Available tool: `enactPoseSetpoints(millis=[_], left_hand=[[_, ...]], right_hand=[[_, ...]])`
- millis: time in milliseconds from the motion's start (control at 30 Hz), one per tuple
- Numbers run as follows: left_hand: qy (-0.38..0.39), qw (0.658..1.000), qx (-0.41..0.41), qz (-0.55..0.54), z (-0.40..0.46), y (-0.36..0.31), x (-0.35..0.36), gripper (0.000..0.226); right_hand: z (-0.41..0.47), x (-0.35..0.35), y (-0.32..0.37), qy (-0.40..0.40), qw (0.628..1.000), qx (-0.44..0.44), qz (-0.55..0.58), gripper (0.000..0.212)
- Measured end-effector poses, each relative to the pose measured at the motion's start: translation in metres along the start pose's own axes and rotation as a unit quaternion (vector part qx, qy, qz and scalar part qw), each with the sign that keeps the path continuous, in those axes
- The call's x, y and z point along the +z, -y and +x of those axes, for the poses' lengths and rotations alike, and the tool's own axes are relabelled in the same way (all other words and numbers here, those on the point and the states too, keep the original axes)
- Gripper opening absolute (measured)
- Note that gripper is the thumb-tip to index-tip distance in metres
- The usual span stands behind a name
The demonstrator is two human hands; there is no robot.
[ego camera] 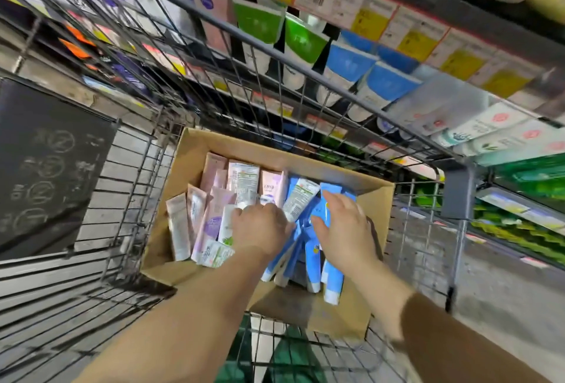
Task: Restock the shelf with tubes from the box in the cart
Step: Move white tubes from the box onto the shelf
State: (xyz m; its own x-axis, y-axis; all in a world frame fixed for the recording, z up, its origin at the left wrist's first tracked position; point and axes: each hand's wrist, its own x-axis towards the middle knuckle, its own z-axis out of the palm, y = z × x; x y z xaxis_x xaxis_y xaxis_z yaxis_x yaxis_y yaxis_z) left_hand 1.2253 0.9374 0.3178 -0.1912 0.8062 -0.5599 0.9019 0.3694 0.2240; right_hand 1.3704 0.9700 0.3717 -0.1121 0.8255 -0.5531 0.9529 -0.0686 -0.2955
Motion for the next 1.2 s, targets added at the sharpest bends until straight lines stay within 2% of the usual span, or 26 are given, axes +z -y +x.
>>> enactPoseSetpoints(millis=[133, 200, 267, 333, 367, 467, 533, 633, 700, 767, 833, 900, 1000, 1200], left_hand=[[0.033, 0.994, -0.049, -0.089, -0.002, -0.002, -0.001, 0.032], [0.044, 0.98, -0.094, -0.17, -0.008, 0.002, -0.009, 0.05], [0.063, 0.942, -0.128, -0.302, -0.018, 0.01, -0.019, 0.065], [0.074, 0.875, -0.136, -0.46, -0.031, 0.015, -0.031, 0.068], [0.076, 0.855, -0.124, -0.499, -0.037, 0.017, -0.035, 0.065], [0.082, 0.827, -0.084, -0.549, -0.045, 0.024, -0.04, 0.06], [0.097, 0.807, -0.062, -0.579, -0.044, 0.031, -0.038, 0.063], [0.12, 0.82, -0.035, -0.558, -0.041, 0.04, -0.032, 0.064], [0.111, 0.845, -0.026, -0.523, -0.036, 0.045, -0.029, 0.062], [0.052, 0.892, -0.046, -0.447, -0.027, 0.05, -0.024, 0.062], [-0.035, 0.935, -0.12, -0.333, -0.019, 0.053, -0.021, 0.061], [-0.054, 0.941, -0.184, -0.28, -0.013, 0.049, -0.022, 0.051], [-0.023, 0.951, -0.203, -0.232, -0.003, 0.038, -0.016, 0.032], [-0.032, 0.936, -0.251, -0.245, 0.013, 0.034, -0.003, 0.039]], right_hand=[[-0.001, -0.001, -0.001, 0.006, 1.0, -0.002, 0.004, 0.055], [-0.003, -0.004, 0.004, 0.004, 1.0, -0.007, 0.003, 0.052], [-0.003, -0.006, 0.01, 0.017, 1.0, -0.007, 0.007, 0.046], [-0.003, -0.006, 0.017, 0.053, 0.998, 0.004, 0.019, 0.042], [-0.003, -0.007, 0.021, 0.073, 0.997, 0.009, 0.025, 0.045], [-0.002, -0.007, 0.03, 0.143, 0.985, 0.03, 0.093, 0.059], [-0.002, -0.009, 0.036, 0.178, 0.961, 0.041, 0.207, 0.05], [-0.001, -0.008, 0.037, 0.183, 0.935, 0.039, 0.303, 0.02], [-0.001, -0.004, 0.035, 0.159, 0.931, 0.036, 0.325, 0.014], [0.001, 0.002, 0.032, 0.115, 0.933, 0.044, 0.339, 0.019], [0.003, 0.004, 0.028, 0.078, 0.942, 0.051, 0.324, 0.023], [0.005, 0.002, 0.024, 0.056, 0.956, 0.05, 0.282, 0.027], [0.009, 0.003, 0.015, 0.039, 0.965, 0.061, 0.253, 0.032], [0.012, 0.002, 0.006, 0.04, 0.971, 0.056, 0.228, 0.045]])
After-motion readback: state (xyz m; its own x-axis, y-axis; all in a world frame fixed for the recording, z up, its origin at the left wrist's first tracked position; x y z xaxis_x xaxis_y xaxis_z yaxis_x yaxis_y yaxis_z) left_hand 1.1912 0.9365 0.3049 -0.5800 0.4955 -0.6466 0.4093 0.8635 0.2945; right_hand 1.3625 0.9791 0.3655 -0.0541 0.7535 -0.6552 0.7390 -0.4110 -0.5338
